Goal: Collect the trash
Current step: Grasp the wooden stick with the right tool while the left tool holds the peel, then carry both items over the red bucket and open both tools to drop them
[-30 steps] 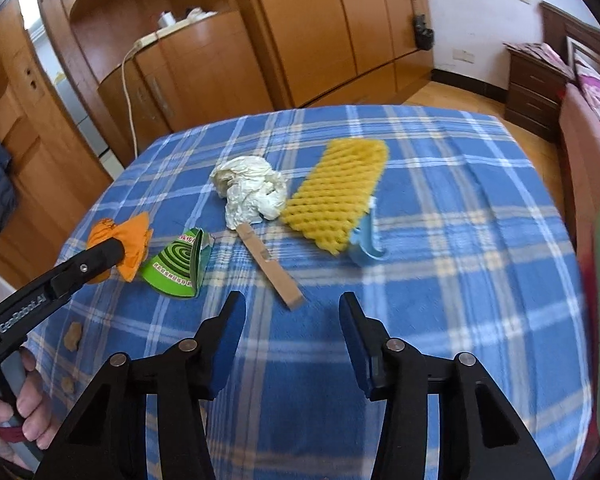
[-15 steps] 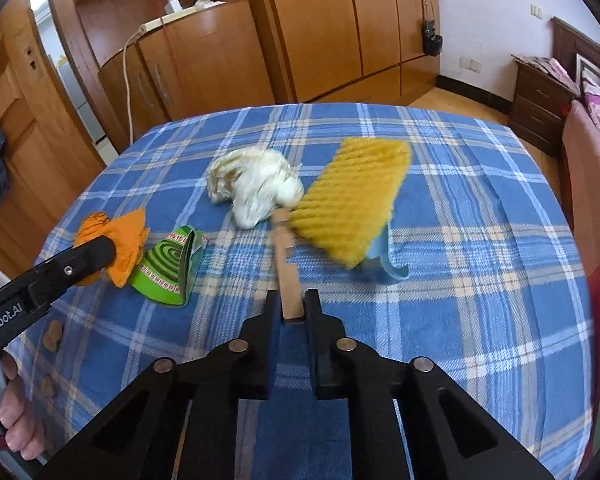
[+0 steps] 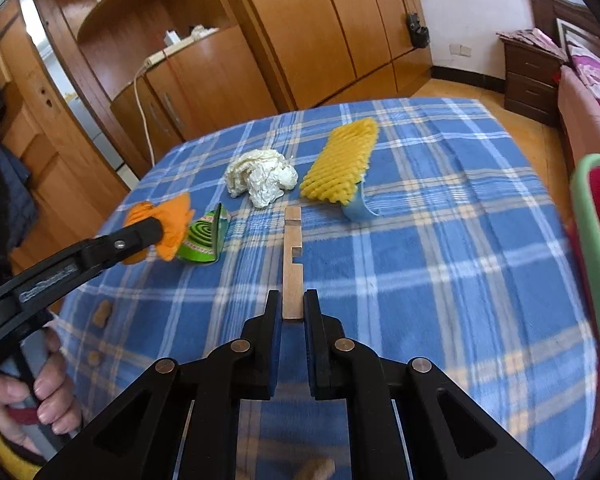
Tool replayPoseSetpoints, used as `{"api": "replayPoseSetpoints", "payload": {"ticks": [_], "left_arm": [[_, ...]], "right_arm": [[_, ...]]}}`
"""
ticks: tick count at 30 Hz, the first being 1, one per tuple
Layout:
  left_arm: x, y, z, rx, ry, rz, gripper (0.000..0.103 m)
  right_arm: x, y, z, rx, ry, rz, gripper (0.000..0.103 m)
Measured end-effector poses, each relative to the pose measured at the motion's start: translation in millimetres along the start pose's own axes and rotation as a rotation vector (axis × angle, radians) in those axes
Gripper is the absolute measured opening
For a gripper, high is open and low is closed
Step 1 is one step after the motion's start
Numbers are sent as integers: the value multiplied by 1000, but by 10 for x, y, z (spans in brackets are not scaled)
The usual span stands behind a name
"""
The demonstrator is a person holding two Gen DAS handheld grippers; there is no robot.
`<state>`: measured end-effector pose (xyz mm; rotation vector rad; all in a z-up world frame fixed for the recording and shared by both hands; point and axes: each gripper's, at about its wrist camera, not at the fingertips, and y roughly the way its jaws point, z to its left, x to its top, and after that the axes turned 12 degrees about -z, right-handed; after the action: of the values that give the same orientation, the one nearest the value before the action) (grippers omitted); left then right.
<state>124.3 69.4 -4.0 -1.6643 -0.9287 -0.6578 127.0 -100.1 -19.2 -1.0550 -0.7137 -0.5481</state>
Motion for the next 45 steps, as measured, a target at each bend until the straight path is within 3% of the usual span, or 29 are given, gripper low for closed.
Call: {"api": "replayPoseSetpoints", "payload": {"ticks": [22, 29, 45], "left_arm": [[-134, -388, -702, -113, 86, 0, 34], [-164, -420, -962, -177, 87, 46, 34], [-243, -405, -1744, -256, 215, 38, 34]], "right_arm": [[-48, -1242, -433, -57, 144, -245, 10], [-75, -1529, -623, -74, 189, -312, 10], [-140, -2054, -1228, -147, 331, -442, 10]]}}
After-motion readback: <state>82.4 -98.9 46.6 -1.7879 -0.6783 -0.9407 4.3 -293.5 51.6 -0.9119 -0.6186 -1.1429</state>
